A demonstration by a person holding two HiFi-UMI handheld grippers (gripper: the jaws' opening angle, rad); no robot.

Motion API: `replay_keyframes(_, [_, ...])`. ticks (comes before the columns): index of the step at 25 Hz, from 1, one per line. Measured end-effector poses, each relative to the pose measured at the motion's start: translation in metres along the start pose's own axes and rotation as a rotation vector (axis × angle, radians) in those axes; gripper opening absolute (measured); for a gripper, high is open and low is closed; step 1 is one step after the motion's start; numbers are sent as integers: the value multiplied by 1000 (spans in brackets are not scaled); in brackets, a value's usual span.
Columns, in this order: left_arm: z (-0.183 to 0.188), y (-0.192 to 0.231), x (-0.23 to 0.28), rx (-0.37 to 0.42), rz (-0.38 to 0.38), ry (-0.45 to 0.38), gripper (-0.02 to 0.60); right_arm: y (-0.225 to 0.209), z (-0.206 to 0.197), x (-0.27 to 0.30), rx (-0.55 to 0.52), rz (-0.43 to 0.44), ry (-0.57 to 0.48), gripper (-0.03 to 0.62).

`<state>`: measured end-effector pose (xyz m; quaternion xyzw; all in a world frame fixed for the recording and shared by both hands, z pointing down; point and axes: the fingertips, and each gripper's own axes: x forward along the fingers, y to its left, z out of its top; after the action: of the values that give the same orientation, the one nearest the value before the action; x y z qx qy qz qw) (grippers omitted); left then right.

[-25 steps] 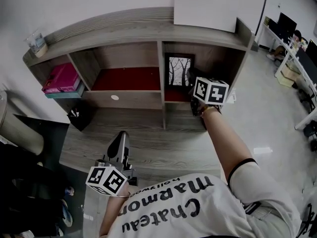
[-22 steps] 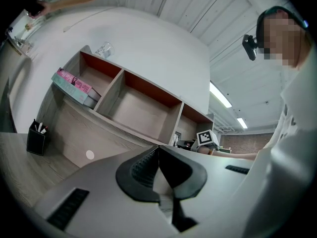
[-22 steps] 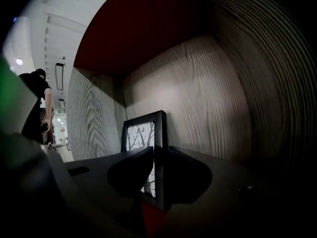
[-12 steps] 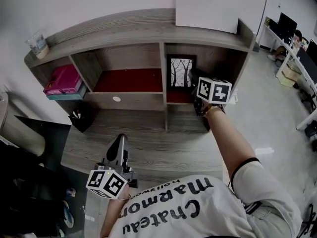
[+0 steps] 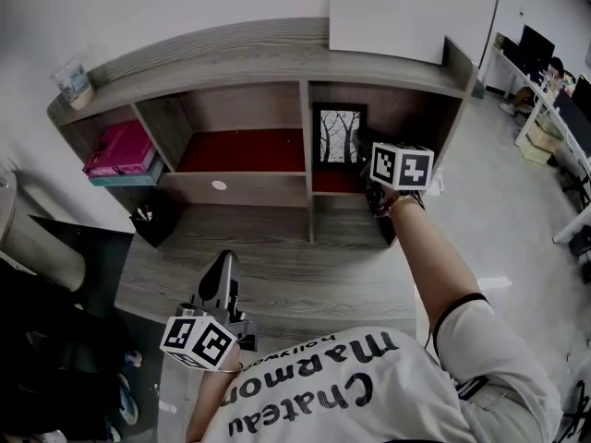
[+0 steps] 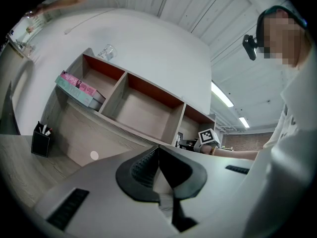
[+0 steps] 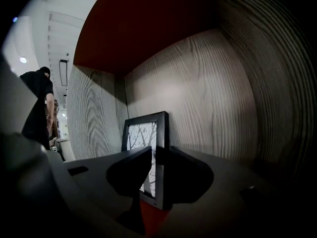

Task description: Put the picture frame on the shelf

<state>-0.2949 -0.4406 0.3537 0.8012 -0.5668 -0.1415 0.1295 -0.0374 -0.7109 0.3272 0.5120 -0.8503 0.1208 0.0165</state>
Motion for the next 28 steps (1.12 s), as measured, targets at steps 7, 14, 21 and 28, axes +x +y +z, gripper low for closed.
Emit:
replay_keyframes(7, [6,0,-1,3,2,-9,17,1,8,-3,-13,4,18,144])
replay_keyframes(14, [7,-3,-7,3,-2,-25,17,1,3,-13,-25,-24,47,144])
replay_keyframes(21, [5,-22,-3,2,-56,-19,17,14,-31,-46,-32,-12,109,112])
replay_keyframes(28, [-8,-56,14,2,-150,8,17,49,-75,-99,-35,91,151,23])
